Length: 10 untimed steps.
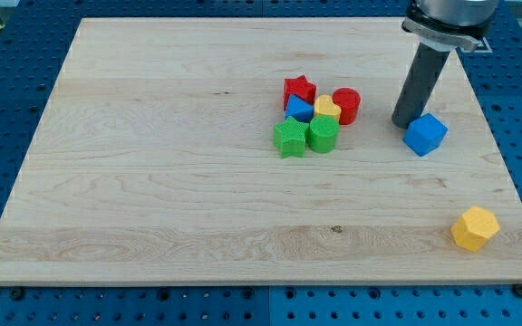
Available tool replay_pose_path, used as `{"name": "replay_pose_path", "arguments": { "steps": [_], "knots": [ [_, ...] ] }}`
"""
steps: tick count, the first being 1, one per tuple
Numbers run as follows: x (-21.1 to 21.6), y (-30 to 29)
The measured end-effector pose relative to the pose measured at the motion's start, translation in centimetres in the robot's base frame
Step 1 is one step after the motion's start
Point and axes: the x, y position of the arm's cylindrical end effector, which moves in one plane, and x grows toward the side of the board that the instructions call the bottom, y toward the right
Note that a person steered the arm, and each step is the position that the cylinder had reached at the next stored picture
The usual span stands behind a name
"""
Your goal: Move the blue cube into the yellow hexagon
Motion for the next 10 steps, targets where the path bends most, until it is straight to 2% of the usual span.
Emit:
{"name": "replay_pose_path", "arguments": {
  "steps": [10],
  "knots": [
    [1.0,2.9]
  ]
}}
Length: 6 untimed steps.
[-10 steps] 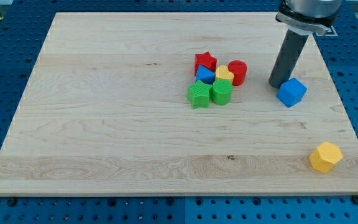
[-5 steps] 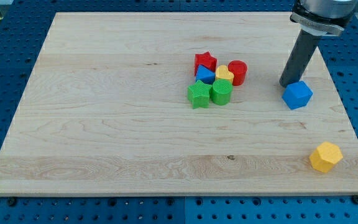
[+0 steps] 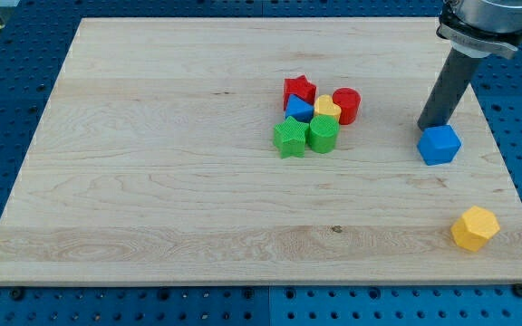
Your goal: Move the blue cube into the yellow hexagon
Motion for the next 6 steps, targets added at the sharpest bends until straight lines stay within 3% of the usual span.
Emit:
{"name": "replay_pose_path", "arguments": {
  "steps": [5,6],
  "knots": [
    [4.0,1.0],
    [4.0,-1.0]
  ]
}}
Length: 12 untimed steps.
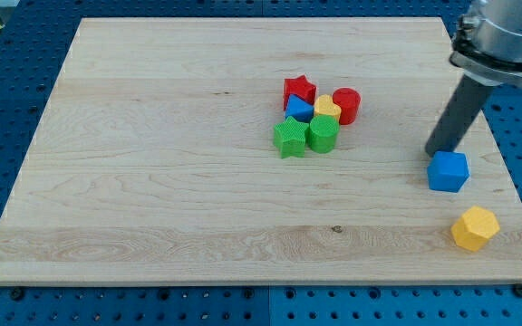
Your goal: Move the blue cube into the yellow hexagon
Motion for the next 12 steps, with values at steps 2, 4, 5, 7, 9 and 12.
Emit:
{"name": "replay_pose_path", "arguments": {
  "steps": [2,4,5,7,9,12],
  "knots": [
    [2.0,1.3],
    [3.2,1.9],
    [3.7,1.9],
    [4.6,2.2],
    [3.9,0.6],
    [3.9,0.5]
  ]
}}
